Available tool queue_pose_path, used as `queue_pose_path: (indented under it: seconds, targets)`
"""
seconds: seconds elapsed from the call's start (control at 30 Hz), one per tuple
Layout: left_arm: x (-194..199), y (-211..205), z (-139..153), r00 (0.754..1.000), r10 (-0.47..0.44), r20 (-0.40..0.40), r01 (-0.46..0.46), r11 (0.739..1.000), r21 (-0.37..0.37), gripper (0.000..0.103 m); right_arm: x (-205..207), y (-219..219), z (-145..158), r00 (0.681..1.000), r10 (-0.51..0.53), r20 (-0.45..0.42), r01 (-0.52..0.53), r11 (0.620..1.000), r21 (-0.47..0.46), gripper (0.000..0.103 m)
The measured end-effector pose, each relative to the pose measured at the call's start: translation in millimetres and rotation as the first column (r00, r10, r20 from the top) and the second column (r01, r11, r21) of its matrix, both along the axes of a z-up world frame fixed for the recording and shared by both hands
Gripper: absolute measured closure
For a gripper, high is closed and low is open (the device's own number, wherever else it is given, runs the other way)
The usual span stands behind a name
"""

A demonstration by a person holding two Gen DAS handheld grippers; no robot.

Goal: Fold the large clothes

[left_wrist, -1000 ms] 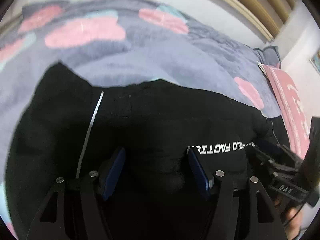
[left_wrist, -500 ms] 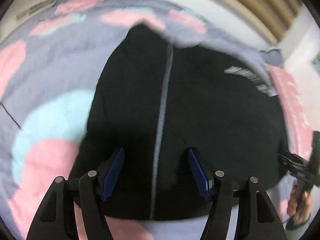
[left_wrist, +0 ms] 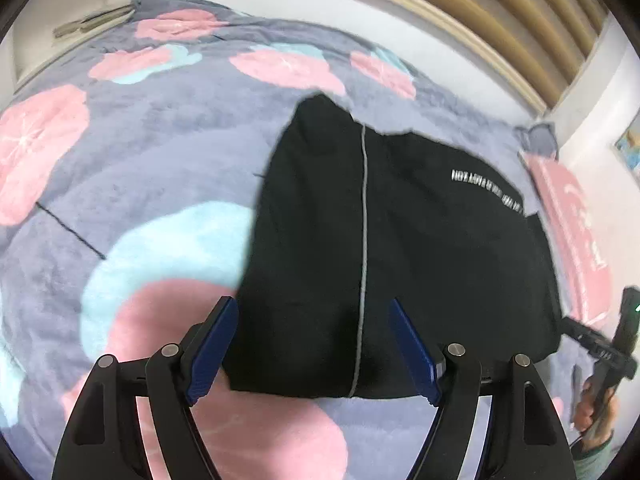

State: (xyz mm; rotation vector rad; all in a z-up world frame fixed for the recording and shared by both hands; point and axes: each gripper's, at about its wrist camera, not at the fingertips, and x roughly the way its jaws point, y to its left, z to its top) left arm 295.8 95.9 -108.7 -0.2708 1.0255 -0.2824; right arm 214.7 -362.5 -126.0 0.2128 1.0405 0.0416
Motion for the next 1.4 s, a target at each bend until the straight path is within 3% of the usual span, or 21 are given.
queue_pose_path:
  seconds: [0.2, 0.37, 0.5, 0.7, 0.8, 0.93, 1.03, 1.17, 1.3, 1.33, 1.37, 1.4]
  targets:
    - [-2, 20, 17, 0.999, -0.010, 0.050, 0.010, 1.000, -0.004, 0.024, -6, -34, 7, 0.998, -0.056, 0.015, 0.056, 0.998, 0.030, 0.015]
    - [16, 23, 13, 0.998, -0.021, 0.059, 0.024, 0.999, -0.041, 0.024, -4, -60, 14, 0.993, -0.110, 0.049, 0.108, 0.994, 0.032, 0.015]
    - [42, 29, -1, 0.999, 0.031, 0.037, -0.026, 0.994, -0.109, 0.024, 3, -89, 15, 0.975, -0.197, 0.106, 0.189, 0.978, 0.083, 0.009]
    - [80, 35, -38, 0.998, 0.069, -0.014, -0.070, 0.975, -0.211, 0.024, 34, -113, -7, 0.967, -0.236, 0.101, 0.219, 0.964, 0.153, 0.008]
    - [96, 32, -59, 0.997, 0.058, -0.045, -0.067, 0.970, -0.232, 0.024, 52, -118, -23, 0.974, -0.210, 0.084, 0.194, 0.966, 0.173, 0.008]
    - [114, 26, -92, 0.990, 0.009, -0.142, -0.051, 0.954, -0.295, 0.023, 74, -122, -53, 0.983, -0.180, 0.026, 0.173, 0.971, 0.165, 0.008]
    - [123, 22, -97, 0.988, -0.032, -0.154, -0.014, 0.956, -0.294, 0.021, 82, -129, -80, 0.988, -0.152, -0.023, 0.153, 0.959, 0.239, 0.005]
    - [134, 19, -96, 0.980, -0.072, -0.187, 0.007, 0.944, -0.329, 0.021, 87, -133, -86, 0.992, -0.121, -0.025, 0.123, 0.949, 0.292, 0.004]
    - [137, 3, -89, 0.979, -0.140, -0.150, 0.075, 0.925, -0.372, 0.024, 95, -120, -89, 0.998, -0.040, -0.050, 0.054, 0.942, 0.331, 0.004]
    - [136, -4, -85, 0.975, -0.178, -0.130, 0.114, 0.911, -0.396, 0.037, 96, -113, -87, 0.999, 0.002, -0.048, 0.015, 0.936, 0.352, 0.010]
    - [134, -9, -80, 0.976, -0.190, -0.111, 0.134, 0.914, -0.383, 0.037, 95, -108, -85, 0.999, 0.031, -0.041, -0.014, 0.932, 0.363, 0.015]
    - [132, -14, -76, 0.977, -0.193, -0.089, 0.151, 0.925, -0.349, 0.037, 93, -99, -80, 0.998, 0.057, -0.027, -0.046, 0.948, 0.315, 0.015]
